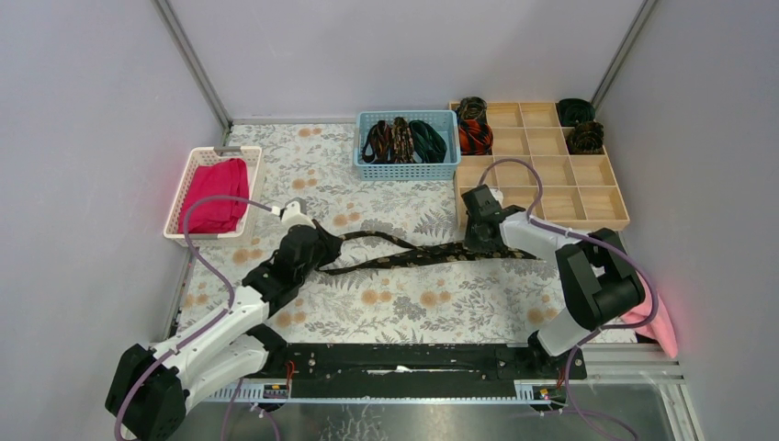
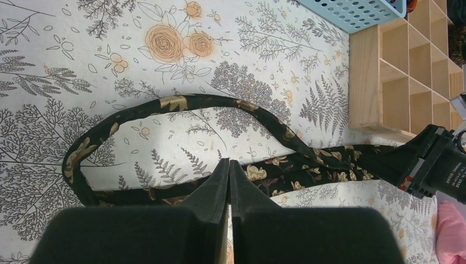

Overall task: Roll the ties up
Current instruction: Flatten out the tie at the center of the board.

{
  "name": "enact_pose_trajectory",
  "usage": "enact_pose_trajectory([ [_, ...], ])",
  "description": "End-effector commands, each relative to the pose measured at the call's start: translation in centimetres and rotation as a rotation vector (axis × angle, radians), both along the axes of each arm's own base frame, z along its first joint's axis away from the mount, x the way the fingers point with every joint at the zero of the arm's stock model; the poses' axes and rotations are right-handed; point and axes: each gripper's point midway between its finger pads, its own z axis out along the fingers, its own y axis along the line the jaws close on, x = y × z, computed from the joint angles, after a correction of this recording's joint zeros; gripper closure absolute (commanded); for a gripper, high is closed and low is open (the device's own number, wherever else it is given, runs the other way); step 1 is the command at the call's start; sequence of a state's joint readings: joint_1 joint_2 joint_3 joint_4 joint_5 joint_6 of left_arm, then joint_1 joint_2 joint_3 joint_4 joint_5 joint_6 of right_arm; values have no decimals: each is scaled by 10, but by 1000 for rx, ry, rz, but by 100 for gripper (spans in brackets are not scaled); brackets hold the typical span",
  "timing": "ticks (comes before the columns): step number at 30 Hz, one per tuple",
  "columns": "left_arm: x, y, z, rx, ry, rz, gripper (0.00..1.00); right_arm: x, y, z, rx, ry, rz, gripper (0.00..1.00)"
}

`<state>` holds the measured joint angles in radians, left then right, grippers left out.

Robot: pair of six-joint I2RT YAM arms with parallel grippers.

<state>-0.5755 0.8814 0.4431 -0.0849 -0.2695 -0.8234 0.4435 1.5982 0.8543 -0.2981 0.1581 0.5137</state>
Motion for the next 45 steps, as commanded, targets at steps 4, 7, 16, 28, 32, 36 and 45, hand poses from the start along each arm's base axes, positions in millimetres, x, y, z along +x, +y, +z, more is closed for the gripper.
enact_pose_trajectory([
  [4,0,-7,4,-35,-42,-30,94,-38,-68,-12,-176,105,-212,93],
  [7,-2,-8,1,-38,-36,-38,94,-44,-88,-9,-171,100,-284,92],
  [16,-4,-7,-8,-26,-18,-41,94,-24,-82,18,-112,20,-207,91],
  [28,10,3,8,-21,-13,39,85,16,45,128,80,-271,197,70],
  [32,12,6,13,-59,6,42,85,34,77,121,89,-248,334,68],
  [36,9,19,39,-72,-20,86,86,52,109,91,13,-188,463,68],
  [45,-1,39,113,-61,-161,116,71,61,157,56,-85,-156,647,62],
])
